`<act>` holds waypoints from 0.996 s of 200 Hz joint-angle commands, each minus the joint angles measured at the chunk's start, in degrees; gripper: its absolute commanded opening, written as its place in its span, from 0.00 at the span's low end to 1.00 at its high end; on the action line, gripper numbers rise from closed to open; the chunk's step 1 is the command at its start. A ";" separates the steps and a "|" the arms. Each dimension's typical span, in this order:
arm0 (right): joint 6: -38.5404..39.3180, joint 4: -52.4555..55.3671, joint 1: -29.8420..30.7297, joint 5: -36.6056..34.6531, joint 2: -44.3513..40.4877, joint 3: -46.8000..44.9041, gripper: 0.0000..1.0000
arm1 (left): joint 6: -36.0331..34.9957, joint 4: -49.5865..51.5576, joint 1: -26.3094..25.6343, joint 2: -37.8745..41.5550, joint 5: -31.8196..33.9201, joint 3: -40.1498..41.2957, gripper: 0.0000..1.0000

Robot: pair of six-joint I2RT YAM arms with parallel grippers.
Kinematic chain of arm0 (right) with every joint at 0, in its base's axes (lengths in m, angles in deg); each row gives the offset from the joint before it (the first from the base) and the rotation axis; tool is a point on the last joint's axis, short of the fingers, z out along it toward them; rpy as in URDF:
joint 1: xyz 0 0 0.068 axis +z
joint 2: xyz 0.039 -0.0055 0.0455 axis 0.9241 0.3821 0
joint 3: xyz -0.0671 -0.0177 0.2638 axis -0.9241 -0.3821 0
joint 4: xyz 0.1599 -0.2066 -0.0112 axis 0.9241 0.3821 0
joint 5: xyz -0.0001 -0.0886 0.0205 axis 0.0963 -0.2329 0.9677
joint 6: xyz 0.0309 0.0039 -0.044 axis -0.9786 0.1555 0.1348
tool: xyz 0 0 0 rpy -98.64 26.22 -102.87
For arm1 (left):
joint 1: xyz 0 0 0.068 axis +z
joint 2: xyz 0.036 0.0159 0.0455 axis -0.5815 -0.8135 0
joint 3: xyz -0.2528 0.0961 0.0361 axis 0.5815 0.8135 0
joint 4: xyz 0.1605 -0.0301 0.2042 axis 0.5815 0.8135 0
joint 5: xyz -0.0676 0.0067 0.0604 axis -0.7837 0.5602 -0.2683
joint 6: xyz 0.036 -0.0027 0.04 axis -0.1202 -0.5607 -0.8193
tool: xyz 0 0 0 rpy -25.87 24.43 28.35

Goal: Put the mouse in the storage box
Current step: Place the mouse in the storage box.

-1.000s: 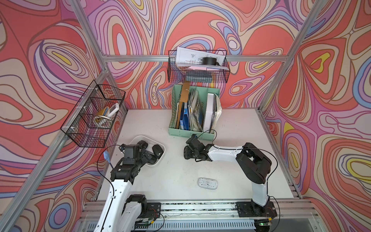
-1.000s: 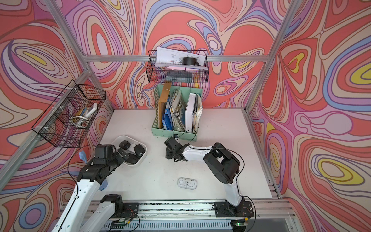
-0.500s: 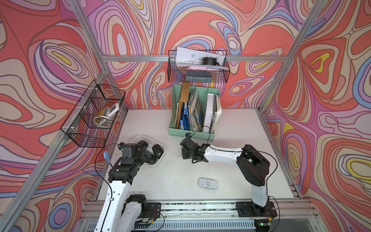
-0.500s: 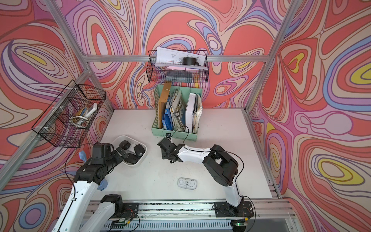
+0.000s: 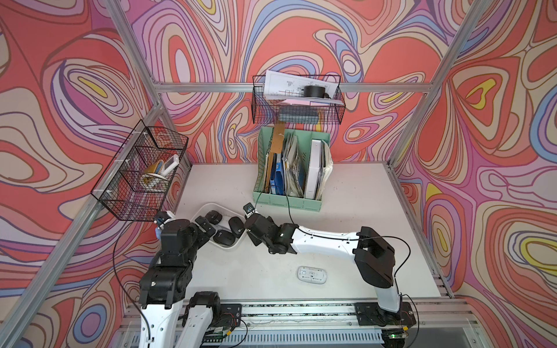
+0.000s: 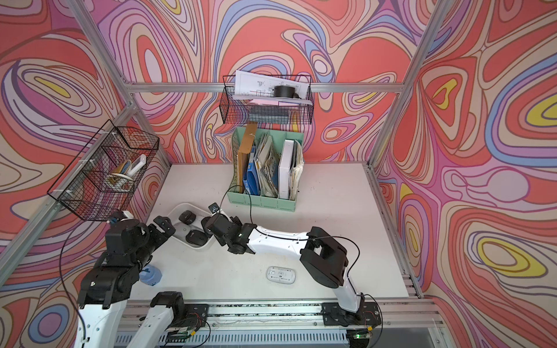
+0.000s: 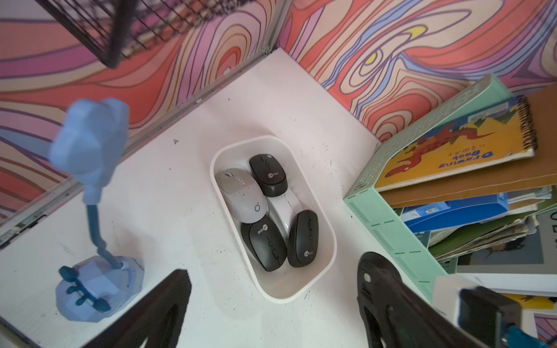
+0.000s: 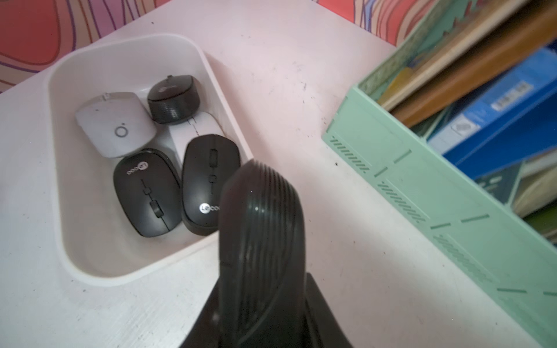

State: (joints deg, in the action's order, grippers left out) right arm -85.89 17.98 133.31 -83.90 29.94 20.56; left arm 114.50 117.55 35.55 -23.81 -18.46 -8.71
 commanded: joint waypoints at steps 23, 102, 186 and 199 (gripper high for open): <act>17.39 -2.93 2.07 -5.59 9.69 9.88 0.20 | -3.40 3.33 0.36 6.57 7.98 -3.71 0.99; 36.13 -5.91 3.91 -9.63 22.84 23.40 0.20 | -5.50 4.77 0.27 9.07 13.40 -5.55 0.99; 48.70 -7.21 5.10 -13.09 29.00 28.21 0.23 | -6.29 4.88 0.01 9.47 15.10 -5.07 0.99; 50.47 -7.63 5.32 -13.25 29.10 28.08 0.26 | -6.36 4.76 -0.08 9.52 15.19 -5.17 0.99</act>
State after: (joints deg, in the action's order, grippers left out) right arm -40.03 11.07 138.14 -95.77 56.91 47.82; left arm 109.38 121.44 35.55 -14.98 -4.62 -13.23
